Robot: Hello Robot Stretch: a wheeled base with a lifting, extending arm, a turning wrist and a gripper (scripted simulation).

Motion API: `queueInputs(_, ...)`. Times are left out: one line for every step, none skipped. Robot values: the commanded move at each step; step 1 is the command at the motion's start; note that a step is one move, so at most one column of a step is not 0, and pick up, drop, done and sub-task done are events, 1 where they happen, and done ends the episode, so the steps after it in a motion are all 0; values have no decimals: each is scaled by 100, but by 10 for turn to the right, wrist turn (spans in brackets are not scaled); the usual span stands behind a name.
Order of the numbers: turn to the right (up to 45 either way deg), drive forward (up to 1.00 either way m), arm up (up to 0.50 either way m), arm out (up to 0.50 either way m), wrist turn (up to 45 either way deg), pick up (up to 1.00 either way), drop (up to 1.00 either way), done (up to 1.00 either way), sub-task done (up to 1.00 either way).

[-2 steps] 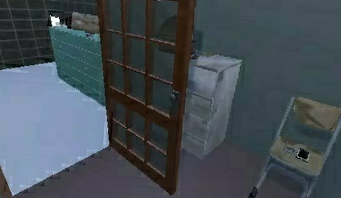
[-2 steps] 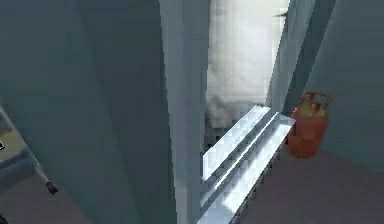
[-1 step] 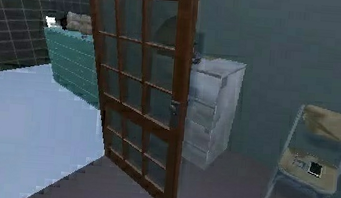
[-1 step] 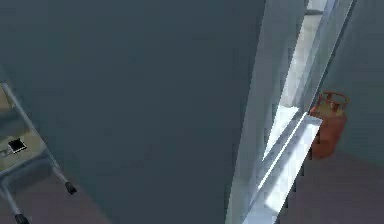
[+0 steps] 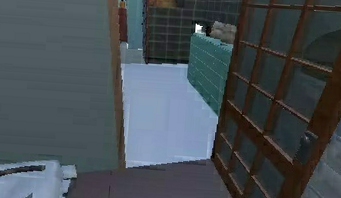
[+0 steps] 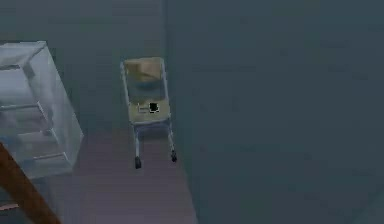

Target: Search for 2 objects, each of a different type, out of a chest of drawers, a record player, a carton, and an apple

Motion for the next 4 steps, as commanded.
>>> queueInputs(0,100,0,0,0,0,0,0,0)
queueInputs(0,90,0,0,0,0,0,0,0)
queueInputs(450,0,0,0,0,0,0,0,0)
queueInputs(210,0,0,0,0,0,0,0,0)
